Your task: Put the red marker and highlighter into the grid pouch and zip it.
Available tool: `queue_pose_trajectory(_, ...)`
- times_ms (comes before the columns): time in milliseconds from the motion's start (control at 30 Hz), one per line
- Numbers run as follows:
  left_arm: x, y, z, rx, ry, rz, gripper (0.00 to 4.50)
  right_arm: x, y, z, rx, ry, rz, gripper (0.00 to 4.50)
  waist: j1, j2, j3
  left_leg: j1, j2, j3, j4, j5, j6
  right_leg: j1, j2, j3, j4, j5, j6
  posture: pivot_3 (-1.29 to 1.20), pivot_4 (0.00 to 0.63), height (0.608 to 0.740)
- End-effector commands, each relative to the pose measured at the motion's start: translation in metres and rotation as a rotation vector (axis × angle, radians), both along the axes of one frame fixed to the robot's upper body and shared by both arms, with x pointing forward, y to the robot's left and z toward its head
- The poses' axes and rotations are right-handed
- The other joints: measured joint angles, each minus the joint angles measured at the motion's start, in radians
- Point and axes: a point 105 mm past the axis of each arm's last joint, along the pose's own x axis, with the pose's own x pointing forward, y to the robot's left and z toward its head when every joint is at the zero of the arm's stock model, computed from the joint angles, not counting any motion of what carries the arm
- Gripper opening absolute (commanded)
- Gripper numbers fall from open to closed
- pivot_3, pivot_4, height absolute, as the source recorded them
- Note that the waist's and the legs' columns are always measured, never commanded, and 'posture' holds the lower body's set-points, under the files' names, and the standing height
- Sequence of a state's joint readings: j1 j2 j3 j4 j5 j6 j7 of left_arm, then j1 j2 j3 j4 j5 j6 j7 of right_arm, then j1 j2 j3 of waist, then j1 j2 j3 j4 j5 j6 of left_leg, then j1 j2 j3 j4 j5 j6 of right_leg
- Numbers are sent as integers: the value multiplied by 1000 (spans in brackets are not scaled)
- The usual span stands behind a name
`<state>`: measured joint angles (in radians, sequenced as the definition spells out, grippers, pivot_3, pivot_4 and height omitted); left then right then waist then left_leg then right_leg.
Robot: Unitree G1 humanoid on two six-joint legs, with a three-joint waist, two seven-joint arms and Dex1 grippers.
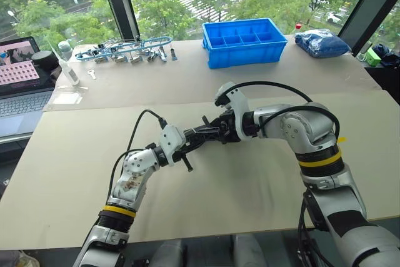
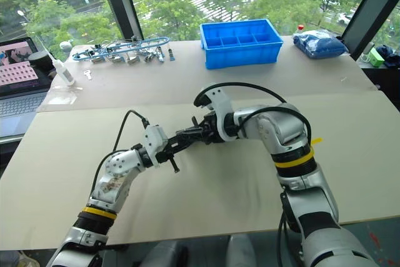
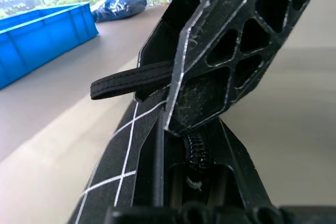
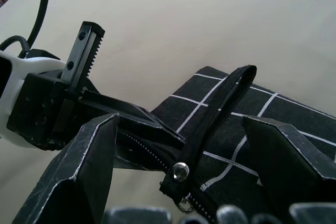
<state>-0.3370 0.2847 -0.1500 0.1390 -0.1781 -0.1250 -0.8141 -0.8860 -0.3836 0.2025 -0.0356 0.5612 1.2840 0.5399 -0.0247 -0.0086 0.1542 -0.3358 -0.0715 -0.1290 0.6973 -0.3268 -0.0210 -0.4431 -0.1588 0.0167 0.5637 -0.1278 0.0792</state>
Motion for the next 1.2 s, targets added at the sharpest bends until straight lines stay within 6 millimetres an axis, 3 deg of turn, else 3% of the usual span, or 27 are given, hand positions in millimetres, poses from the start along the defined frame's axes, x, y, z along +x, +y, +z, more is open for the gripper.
queue_pose_trajectory(33, 1, 1, 17, -28, -58, 9, 0, 11, -7, 12, 5, -65, -44, 2684, 0, 0, 0, 0, 0, 0, 0, 0, 0, 0, 0, 0, 0, 0, 0, 0, 150, 740)
queue_pose_trajectory(300, 3, 1, 18, -36, -58, 19, 0, 22, -28, 26, 76, -87, -135, 19, -3, 0, 0, 0, 0, 0, 0, 0, 0, 0, 0, 0, 0, 0, 0, 0, 150, 740)
queue_pose_trajectory(433, 5, -1, 19, -37, -59, 16, 0, 24, -42, 39, 173, -77, -192, 19, -3, 0, 0, 0, 0, 0, 0, 0, 0, 0, 0, 0, 0, 0, 0, 0, 150, 740)
queue_pose_trajectory(533, 6, -1, 20, -39, -61, 16, 0, 24, -65, 51, 246, -101, -248, 19, -1, 0, 0, 0, 0, 0, 0, 0, 0, 0, 0, 0, 0, 0, 0, 0, 150, 740)
queue_pose_trajectory(633, 7, 0, 21, -46, -60, 20, 0, 32, -106, 54, 239, -164, -391, 19, 9, 0, 0, 0, 0, 0, 0, 0, 0, 0, 0, 0, -1, 0, 0, 0, 150, 740)
queue_pose_trajectory(767, 6, 1, 20, -43, -56, 17, 0, 39, -175, 56, 147, -289, -624, 19, 10, 0, 0, -1, 0, 1, 0, 0, 0, 1, 0, 0, -2, 0, 0, 0, 150, 740)
queue_pose_trajectory(867, 6, 1, 21, -44, -55, 15, 0, 38, -211, 59, 138, -313, -752, 19, 5, 0, 0, 0, 0, 1, -1, 0, 1, 1, 0, 0, -2, 0, 0, 0, 150, 740)
queue_pose_trajectory(933, 6, 1, 21, -46, -56, 10, 0, 36, -218, 56, 146, -282, -774, 19, -2, 0, 0, 0, 0, 3, -1, 0, 1, 2, 0, 0, -2, 0, 0, 0, 150, 740)
queue_pose_trajectory(1000, 6, 0, 22, -50, -59, -1, 0, 31, -208, 49, 184, -233, -721, 19, -5, 0, 0, 0, 1, 3, -1, -1, 1, 2, 0, 1, -2, 0, 0, 0, 150, 740)
queue_pose_trajectory(1100, 5, -3, 23, -46, -69, -26, 0, 13, -176, 34, 224, -189, -541, 888, 4, 0, 0, 0, 1, 2, -1, -1, 2, 2, 0, 0, -2, 0, 0, 0, 150, 740)
queue_pose_trajectory(1200, 6, -5, 22, -22, -78, -62, 0, -1, -171, 26, 242, -167, -485, 1954, 8, 0, 0, 0, 0, 3, -1, -1, 2, 2, -1, 0, -2, 0, 1, 0, 150, 740)
